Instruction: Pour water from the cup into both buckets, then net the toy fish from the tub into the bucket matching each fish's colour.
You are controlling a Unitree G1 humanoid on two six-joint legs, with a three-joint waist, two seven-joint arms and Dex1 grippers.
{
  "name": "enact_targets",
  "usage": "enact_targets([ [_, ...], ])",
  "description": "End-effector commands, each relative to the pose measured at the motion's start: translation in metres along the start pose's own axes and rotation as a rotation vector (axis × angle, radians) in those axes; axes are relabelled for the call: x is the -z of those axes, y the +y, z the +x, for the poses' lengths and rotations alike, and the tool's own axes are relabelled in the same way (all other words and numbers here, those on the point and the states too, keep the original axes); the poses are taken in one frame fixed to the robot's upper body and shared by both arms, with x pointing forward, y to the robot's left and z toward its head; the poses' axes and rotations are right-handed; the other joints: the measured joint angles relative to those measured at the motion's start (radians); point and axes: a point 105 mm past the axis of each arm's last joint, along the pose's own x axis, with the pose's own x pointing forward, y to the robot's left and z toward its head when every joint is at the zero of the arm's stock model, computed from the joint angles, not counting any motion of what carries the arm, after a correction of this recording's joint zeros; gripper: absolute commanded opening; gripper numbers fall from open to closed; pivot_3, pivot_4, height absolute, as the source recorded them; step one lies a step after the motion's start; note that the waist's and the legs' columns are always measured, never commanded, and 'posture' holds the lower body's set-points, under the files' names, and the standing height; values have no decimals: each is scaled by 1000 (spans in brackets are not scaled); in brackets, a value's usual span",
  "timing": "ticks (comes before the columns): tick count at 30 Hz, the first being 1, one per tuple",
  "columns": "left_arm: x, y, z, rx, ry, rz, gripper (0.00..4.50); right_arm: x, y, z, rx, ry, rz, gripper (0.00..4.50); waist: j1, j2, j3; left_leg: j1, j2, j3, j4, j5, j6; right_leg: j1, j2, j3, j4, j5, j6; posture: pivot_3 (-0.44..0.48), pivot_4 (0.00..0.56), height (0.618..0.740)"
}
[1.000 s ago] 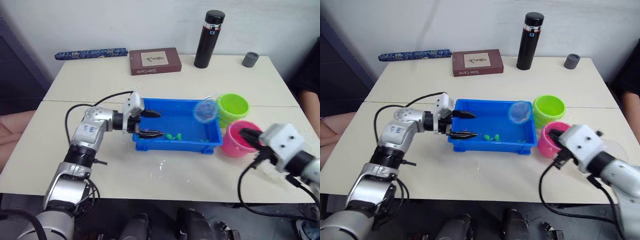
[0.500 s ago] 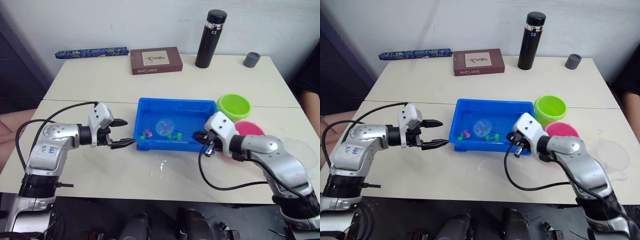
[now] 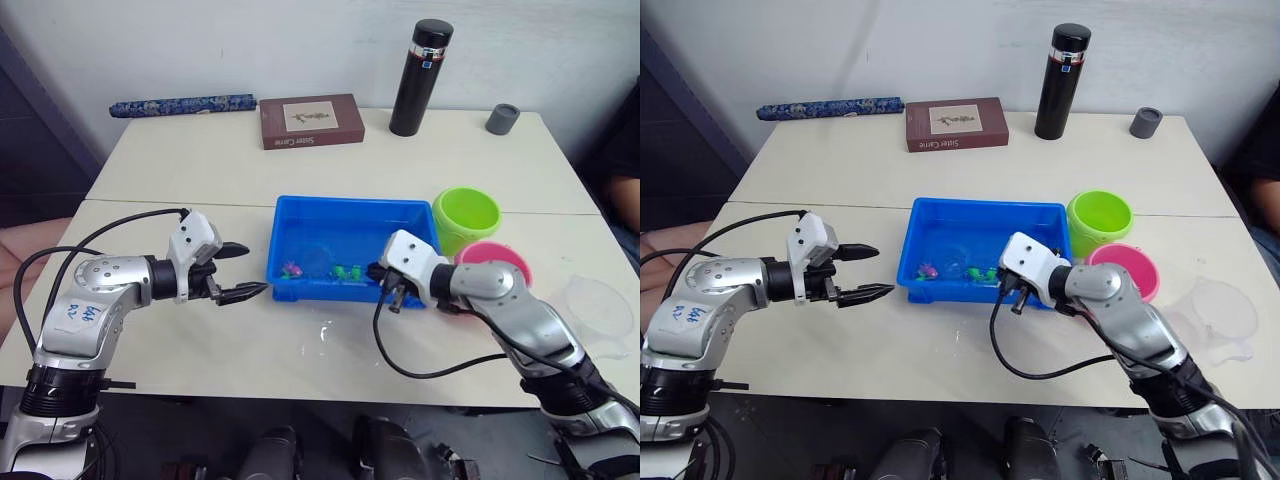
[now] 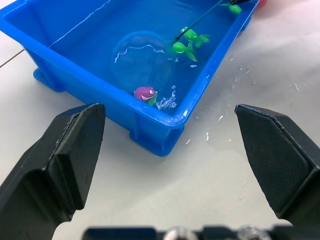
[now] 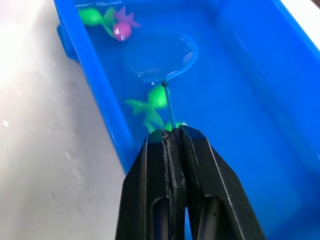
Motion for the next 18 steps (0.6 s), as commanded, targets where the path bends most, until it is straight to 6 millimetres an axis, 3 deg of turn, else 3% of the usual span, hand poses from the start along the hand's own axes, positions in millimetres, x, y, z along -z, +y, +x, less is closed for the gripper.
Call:
enact_targets([
  [1,-11,0,-8,-21,-27,35,4476,-10,-3,1,5,-37,-38,0,1,0,0,0,0,0,0,0,0,0,0,0,0,0,0,0,150,740],
  [18,-10,3,-7,-38,-34,34,4476,-23,1,-2,-45,-109,147,0,-2,0,0,0,0,0,0,0,0,0,0,-1,0,0,0,0,150,740],
])
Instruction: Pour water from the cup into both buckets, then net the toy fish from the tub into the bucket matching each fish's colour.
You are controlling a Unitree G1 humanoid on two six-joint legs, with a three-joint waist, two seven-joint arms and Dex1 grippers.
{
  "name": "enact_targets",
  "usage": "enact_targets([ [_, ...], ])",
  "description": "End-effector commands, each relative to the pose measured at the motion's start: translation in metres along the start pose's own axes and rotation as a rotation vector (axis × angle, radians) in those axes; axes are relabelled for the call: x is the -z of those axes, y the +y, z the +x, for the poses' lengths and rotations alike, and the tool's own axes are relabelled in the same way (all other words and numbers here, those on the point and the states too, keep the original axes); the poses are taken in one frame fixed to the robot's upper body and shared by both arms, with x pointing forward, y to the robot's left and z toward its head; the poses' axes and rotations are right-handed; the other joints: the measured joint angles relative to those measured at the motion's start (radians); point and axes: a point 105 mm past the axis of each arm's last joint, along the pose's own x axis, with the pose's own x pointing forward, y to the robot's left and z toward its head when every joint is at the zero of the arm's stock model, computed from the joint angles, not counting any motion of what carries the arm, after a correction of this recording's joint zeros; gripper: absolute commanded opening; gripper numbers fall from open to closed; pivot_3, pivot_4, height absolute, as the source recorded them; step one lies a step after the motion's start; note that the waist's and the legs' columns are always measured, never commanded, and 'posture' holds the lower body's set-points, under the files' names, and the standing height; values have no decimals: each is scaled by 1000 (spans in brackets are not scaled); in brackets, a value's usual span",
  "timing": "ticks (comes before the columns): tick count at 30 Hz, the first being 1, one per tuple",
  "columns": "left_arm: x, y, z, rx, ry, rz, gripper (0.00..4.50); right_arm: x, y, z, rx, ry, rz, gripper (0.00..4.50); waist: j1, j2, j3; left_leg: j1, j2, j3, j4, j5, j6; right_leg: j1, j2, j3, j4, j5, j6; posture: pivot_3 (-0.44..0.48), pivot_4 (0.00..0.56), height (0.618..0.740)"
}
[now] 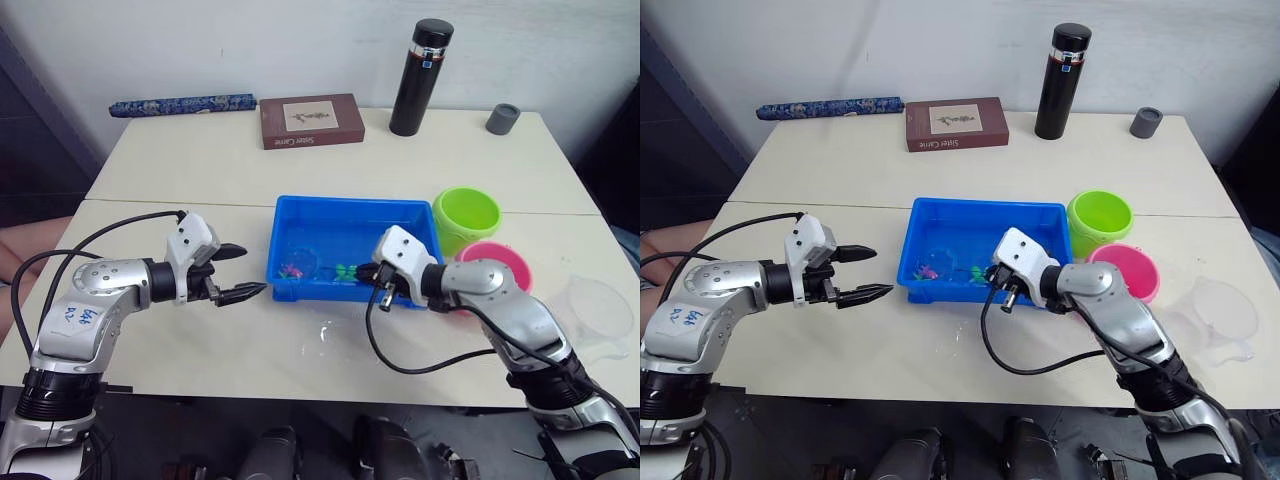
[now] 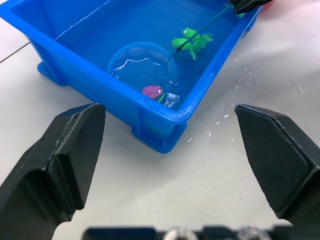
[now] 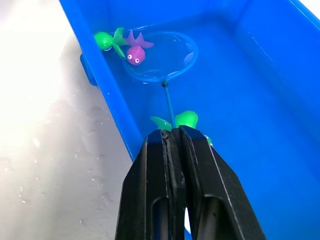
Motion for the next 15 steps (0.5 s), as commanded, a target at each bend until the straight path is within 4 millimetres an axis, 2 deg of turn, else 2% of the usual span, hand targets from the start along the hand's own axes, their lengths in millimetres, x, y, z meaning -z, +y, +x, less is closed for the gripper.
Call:
enact_targets([
  [1,-12,2,-5,-17,-36,46,4476,-17,-2,-7,13,-58,-11,0,0,0,0,0,0,0,0,0,0,0,0,0,0,0,0,0,150,740],
  [10,-16,3,2,4,-57,52,4476,-19,-9,-16,54,-96,66,0,2,0,0,0,0,0,0,0,0,0,0,0,0,0,0,0,150,740],
  [12,-21,4,6,18,-81,45,4476,-21,-11,-23,67,-109,86,0,4,0,0,0,0,0,0,0,0,0,0,0,0,0,0,0,150,740],
  [15,-37,0,17,95,-158,12,4476,-23,-12,-45,104,-135,104,0,9,0,0,0,0,0,-1,0,0,0,-1,-1,-1,0,0,0,150,740],
])
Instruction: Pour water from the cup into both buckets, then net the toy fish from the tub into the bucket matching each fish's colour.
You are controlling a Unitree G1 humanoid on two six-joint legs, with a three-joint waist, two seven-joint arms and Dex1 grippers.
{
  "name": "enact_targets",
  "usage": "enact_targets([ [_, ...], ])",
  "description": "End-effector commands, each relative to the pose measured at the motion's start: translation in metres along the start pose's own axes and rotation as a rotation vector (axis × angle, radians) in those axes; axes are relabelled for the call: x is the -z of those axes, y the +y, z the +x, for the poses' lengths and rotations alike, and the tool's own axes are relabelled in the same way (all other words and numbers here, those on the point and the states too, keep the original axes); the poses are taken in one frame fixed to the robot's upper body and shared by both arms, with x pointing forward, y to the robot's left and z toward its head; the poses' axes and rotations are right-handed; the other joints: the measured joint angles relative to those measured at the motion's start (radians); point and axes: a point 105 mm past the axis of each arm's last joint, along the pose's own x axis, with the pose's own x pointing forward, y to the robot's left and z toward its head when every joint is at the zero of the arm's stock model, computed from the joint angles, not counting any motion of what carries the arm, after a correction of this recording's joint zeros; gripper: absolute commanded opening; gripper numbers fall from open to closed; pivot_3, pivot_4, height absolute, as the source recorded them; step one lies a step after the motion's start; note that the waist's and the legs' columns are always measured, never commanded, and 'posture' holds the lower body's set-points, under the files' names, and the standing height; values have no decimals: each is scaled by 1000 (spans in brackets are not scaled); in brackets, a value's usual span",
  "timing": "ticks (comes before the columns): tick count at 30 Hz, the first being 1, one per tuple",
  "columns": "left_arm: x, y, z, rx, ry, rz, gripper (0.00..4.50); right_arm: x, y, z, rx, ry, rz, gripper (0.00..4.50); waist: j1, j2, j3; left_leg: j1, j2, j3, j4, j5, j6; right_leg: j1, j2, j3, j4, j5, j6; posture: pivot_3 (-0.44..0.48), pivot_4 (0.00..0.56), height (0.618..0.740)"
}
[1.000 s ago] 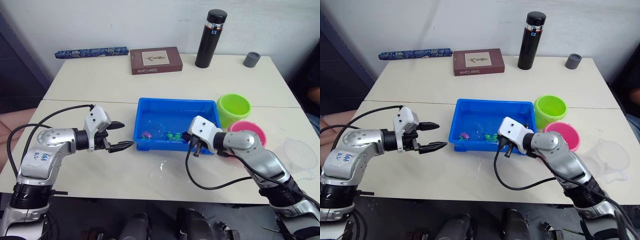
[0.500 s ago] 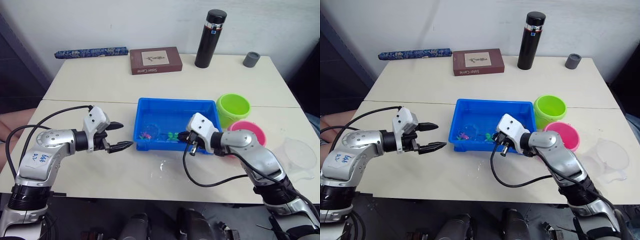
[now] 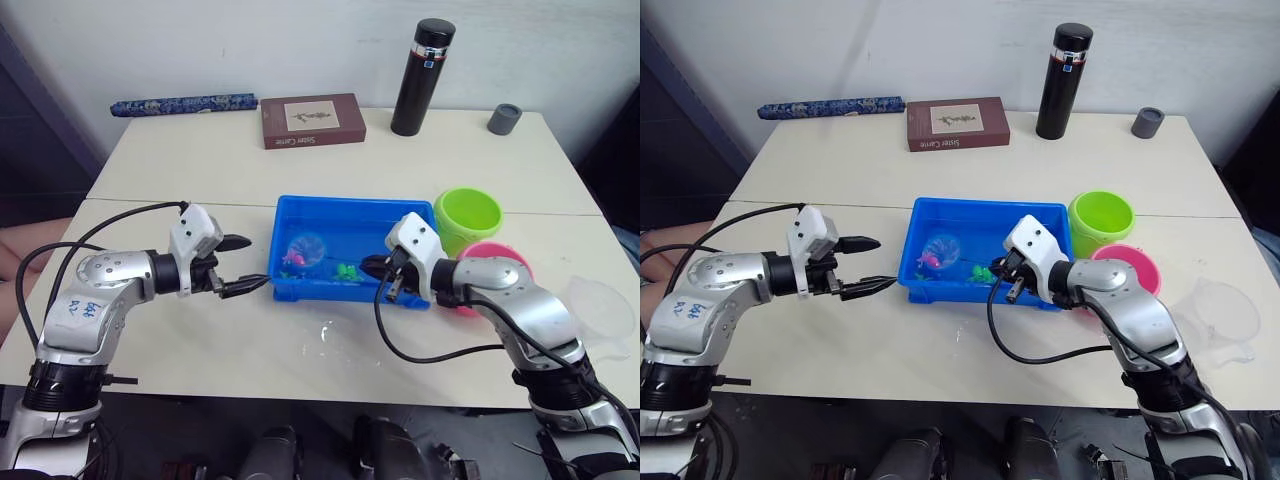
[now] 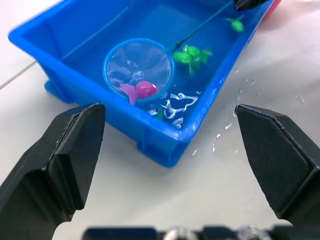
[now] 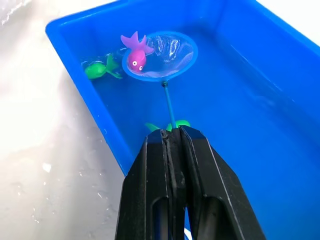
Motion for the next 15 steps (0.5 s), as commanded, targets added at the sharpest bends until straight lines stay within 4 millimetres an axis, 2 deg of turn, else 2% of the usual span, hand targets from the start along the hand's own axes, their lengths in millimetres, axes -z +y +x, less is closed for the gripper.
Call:
enact_targets([
  [1,-20,-6,10,88,-92,-8,4476,-17,-3,-27,45,-72,-11,0,4,0,0,-1,0,-1,0,0,0,0,0,-1,-1,0,0,0,150,740],
  [8,-40,-16,38,237,-159,7,4476,-14,-5,-81,186,-77,34,0,3,0,0,-2,-1,-2,0,0,0,1,-1,-3,-1,0,0,0,150,740],
  [11,-51,-24,60,336,-202,24,4476,-8,-3,-123,315,-76,75,0,13,0,0,-2,-1,-2,0,0,0,1,-1,-4,-2,0,0,0,150,740],
  [15,-57,-33,77,435,-225,39,4476,0,0,-162,462,-48,112,0,14,0,0,-2,-2,-2,0,0,1,2,-1,-4,-2,1,1,0,150,740],
])
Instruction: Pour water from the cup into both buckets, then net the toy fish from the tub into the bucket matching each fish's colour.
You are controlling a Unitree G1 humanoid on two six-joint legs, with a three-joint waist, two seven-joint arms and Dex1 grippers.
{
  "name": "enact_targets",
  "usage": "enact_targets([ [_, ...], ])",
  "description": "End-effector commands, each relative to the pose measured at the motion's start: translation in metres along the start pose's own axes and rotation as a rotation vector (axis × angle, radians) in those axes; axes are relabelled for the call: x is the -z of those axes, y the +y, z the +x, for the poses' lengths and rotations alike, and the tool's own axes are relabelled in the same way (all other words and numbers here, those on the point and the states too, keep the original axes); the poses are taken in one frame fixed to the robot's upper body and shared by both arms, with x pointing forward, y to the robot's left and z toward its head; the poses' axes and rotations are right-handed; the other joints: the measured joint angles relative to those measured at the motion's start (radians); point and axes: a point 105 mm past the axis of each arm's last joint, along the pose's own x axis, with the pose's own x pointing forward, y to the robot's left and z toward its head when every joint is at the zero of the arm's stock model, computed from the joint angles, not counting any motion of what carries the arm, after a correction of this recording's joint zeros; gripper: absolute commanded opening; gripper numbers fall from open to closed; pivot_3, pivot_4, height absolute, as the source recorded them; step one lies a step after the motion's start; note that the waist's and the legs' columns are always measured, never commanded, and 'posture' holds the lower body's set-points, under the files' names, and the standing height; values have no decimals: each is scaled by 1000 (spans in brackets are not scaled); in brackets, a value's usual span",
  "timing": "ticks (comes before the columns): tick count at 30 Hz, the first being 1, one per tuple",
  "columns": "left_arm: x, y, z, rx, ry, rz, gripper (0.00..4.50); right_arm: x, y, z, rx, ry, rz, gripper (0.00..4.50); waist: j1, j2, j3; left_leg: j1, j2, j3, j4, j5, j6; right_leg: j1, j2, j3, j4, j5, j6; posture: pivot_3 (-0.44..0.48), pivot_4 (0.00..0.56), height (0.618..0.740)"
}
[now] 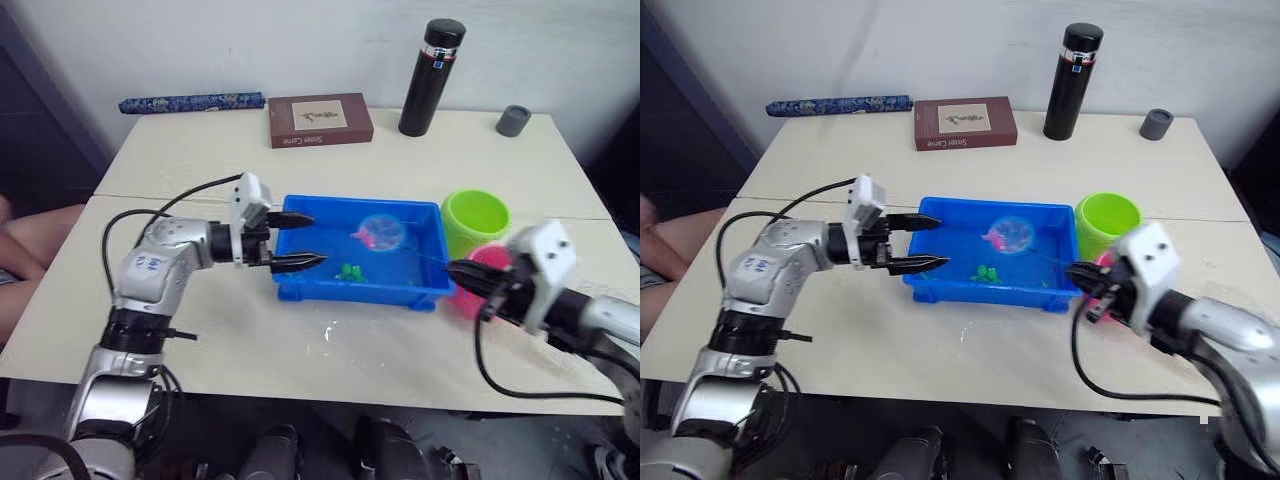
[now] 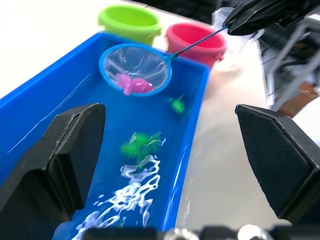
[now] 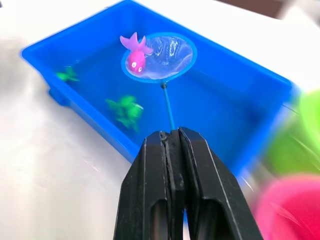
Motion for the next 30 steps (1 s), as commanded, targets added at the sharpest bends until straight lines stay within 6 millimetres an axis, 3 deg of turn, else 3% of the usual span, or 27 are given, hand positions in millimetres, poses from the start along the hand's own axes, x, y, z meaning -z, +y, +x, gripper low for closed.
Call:
enact_targets([
  [1,-8,-5,16,93,-20,48,4476,-7,-9,-35,139,-16,-22,0,-1,0,0,0,0,0,0,0,0,0,0,0,0,0,0,0,150,740],
  [6,-11,-8,38,179,-42,59,4476,5,-20,-72,316,32,-14,0,-3,0,0,1,1,1,-1,0,1,0,1,1,1,0,0,0,150,740],
  [10,-11,-9,48,217,-51,70,4476,7,-26,-84,413,70,-102,0,-7,0,0,2,0,2,-1,0,1,1,1,2,1,0,0,0,150,740],
  [16,-11,-12,53,241,-58,90,4476,20,-34,-82,396,356,-796,0,-7,-1,0,3,-1,3,-4,1,1,0,1,3,1,0,1,0,150,740],
  [20,-11,-11,52,232,-57,96,4476,25,-33,-78,296,409,-1201,0,-7,-2,1,5,-1,5,-5,1,1,1,1,5,0,-1,2,0,150,740],
  [24,-9,-10,50,223,-53,98,4476,25,-39,-79,242,422,-1398,0,-7,-2,1,5,-1,4,-5,2,0,1,1,5,-2,-1,3,0,150,740],
  [27,-9,-9,49,215,-53,98,4476,28,-51,-86,252,460,-1439,0,-6,-2,1,5,0,4,-5,2,0,2,2,5,-5,-1,3,0,150,740],
  [30,-8,-9,48,210,-52,96,4476,34,-47,-83,181,445,-1424,0,-6,-2,1,5,0,4,-5,2,0,2,2,5,-5,0,3,0,150,740],
])
